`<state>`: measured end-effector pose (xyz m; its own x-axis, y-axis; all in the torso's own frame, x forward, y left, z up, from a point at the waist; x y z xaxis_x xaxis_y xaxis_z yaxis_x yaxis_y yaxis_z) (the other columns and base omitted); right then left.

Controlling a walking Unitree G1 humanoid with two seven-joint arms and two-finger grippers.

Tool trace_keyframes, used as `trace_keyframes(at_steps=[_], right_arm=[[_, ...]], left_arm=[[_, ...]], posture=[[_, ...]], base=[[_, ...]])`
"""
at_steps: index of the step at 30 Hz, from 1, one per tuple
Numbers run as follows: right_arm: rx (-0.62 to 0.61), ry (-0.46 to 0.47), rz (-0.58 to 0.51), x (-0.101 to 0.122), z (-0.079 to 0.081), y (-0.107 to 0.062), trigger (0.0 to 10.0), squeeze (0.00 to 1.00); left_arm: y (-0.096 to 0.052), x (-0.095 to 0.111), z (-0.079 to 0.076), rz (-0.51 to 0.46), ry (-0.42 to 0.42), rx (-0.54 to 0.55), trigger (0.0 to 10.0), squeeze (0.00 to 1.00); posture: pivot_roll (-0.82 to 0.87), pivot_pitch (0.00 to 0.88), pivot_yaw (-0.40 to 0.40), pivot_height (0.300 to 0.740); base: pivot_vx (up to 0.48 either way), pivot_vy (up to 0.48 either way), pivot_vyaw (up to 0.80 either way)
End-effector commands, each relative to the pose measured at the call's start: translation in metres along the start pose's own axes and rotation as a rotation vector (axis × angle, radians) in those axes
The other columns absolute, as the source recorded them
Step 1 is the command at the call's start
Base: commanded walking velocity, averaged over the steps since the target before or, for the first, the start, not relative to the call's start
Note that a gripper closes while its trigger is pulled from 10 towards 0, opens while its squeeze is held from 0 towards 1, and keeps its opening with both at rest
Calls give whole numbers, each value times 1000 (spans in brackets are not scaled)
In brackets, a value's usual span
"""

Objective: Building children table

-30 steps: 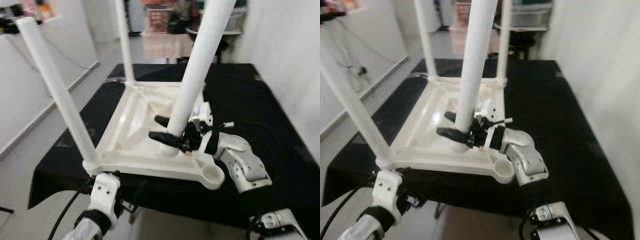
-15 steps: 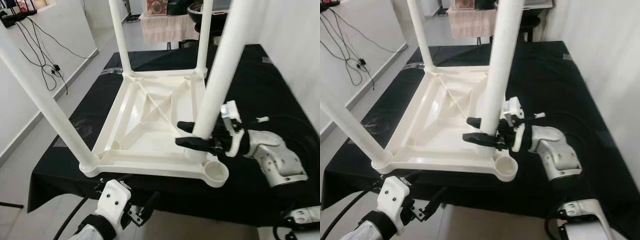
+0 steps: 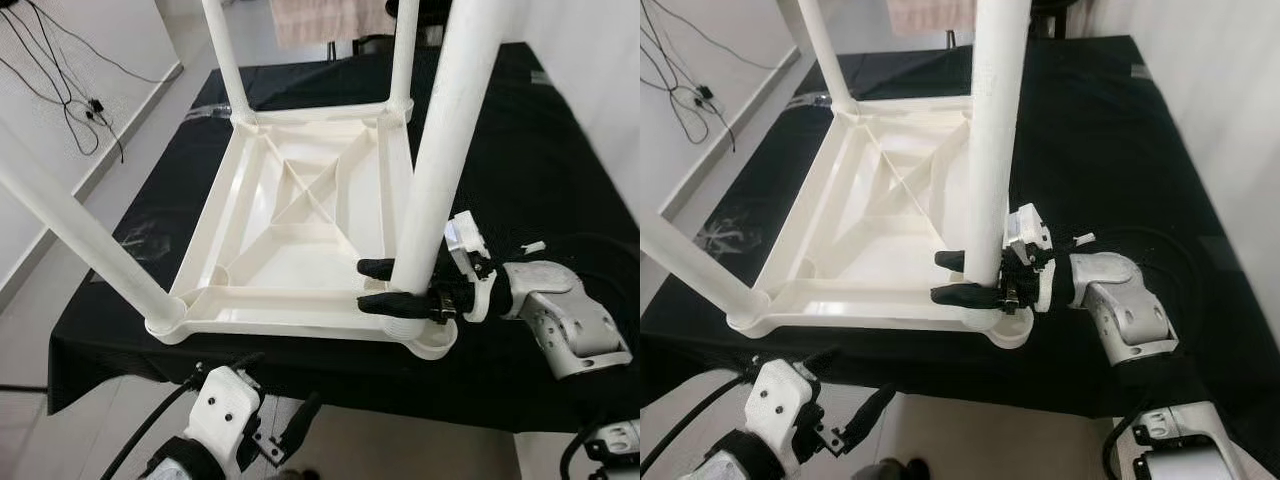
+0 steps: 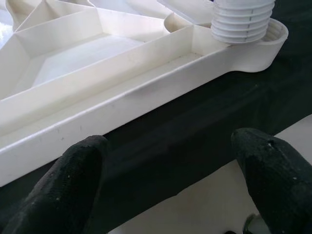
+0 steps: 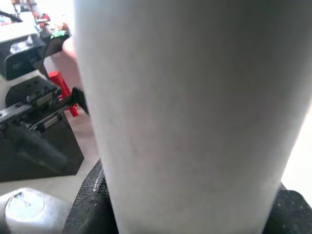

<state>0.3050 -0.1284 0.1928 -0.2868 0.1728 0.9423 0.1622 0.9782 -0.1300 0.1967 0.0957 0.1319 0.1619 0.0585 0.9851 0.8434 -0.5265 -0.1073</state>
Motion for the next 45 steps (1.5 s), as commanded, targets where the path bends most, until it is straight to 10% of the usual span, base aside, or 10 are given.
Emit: trace_keyframes(at_steps=[1, 12, 45], right_arm=[[34, 9, 27, -8, 9, 2, 10000, 0], [70, 52, 61, -8, 16, -21, 10000, 0], [146, -122, 327, -50, 55, 20, 10000, 0]], left_arm=[[-4, -4, -1, 32, 5, -5, 10000, 0], [-7, -4, -5, 37, -9, -18, 10000, 0], [-11, 1, -7, 45, -15, -22, 10000, 0]], posture=[[43, 214, 84, 740], [34, 224, 87, 740], [39, 247, 92, 740]], base=[[0, 0, 0], [0, 0, 0], [0, 0, 0]])
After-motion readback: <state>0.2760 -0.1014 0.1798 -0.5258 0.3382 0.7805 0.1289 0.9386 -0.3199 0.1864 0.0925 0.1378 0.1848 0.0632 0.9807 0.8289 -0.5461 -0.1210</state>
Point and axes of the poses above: a point about 5 cm out from each wrist's last joint towards the gripper, its own y axis pointing out of the wrist towards the gripper, its own x axis along the axis of the wrist's last joint, z = x × y, the point moved 5 cm from there along y, pointing out of the wrist towards the gripper, and after that the axes turned 12 degrees about -y, right-handed, at the moved point
